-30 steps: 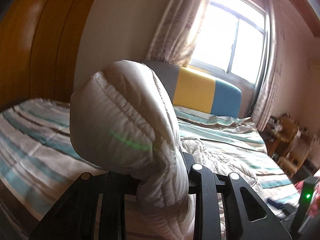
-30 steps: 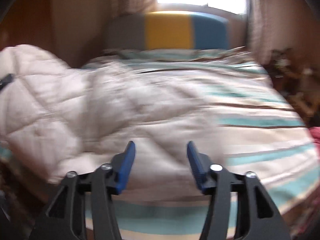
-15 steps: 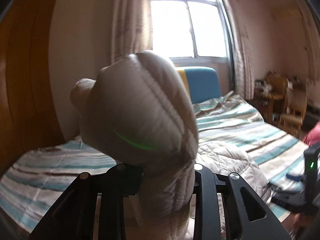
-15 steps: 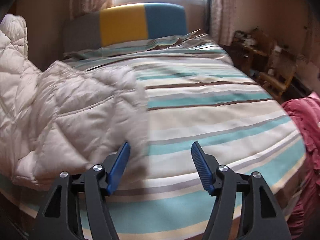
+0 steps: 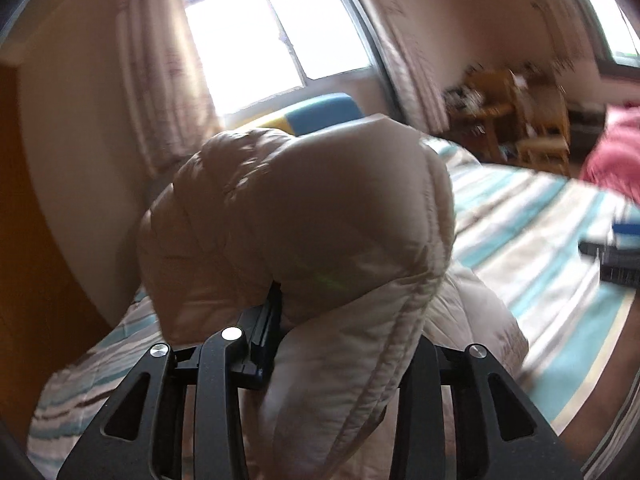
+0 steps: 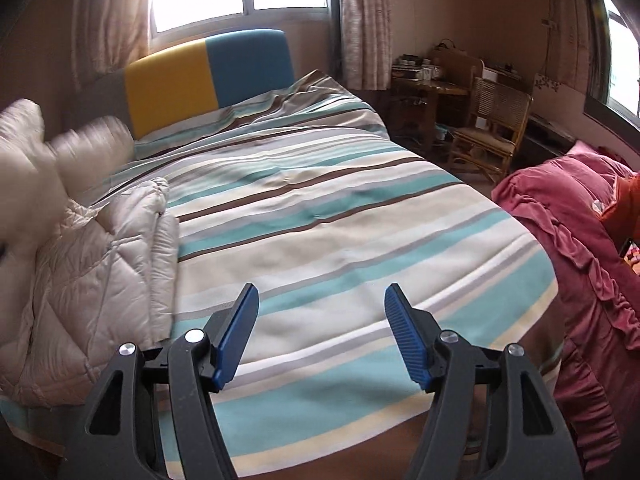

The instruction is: Fold large clothes

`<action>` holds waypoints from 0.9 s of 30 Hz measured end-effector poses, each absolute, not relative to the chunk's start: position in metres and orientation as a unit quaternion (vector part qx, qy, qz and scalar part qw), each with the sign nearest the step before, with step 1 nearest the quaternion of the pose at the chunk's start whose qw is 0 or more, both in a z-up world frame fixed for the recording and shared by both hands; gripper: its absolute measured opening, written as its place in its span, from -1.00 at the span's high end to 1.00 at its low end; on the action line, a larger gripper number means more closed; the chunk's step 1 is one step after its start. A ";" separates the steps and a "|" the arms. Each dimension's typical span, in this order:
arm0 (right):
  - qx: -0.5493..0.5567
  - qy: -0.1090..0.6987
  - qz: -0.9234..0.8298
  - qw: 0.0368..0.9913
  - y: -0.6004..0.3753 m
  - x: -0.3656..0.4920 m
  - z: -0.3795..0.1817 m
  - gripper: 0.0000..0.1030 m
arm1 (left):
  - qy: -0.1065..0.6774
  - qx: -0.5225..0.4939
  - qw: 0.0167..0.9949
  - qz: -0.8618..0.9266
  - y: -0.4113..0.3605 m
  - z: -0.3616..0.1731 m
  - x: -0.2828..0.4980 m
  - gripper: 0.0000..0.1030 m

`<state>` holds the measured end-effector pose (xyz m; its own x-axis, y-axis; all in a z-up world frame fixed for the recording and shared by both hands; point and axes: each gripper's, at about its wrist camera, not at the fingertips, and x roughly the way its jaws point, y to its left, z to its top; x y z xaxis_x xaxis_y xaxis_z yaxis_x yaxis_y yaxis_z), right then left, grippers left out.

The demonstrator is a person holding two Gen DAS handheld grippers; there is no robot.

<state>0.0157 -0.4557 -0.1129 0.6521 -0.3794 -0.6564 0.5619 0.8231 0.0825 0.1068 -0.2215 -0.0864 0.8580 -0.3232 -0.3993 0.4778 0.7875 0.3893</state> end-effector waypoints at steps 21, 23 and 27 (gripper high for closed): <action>0.125 0.287 -0.169 0.935 -0.415 0.034 -0.068 -0.29 | 0.195 0.038 0.936 -0.291 -0.121 -0.063 0.110 -0.72; 0.122 0.278 -0.154 0.940 -0.410 0.042 -0.056 -0.29 | 0.199 -0.005 0.954 -0.222 -0.089 -0.058 0.131 -0.72; 0.110 0.250 -0.108 0.956 -0.388 0.067 -0.019 -0.29 | 0.244 -0.109 0.960 -0.081 -0.025 -0.064 0.198 -0.70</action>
<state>0.0671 -0.3882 -0.0187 0.8522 -0.1507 -0.5011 0.2606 0.9527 0.1566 0.1978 -0.0250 -0.0635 0.8681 -0.2097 -0.4499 0.1033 0.9628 -0.2495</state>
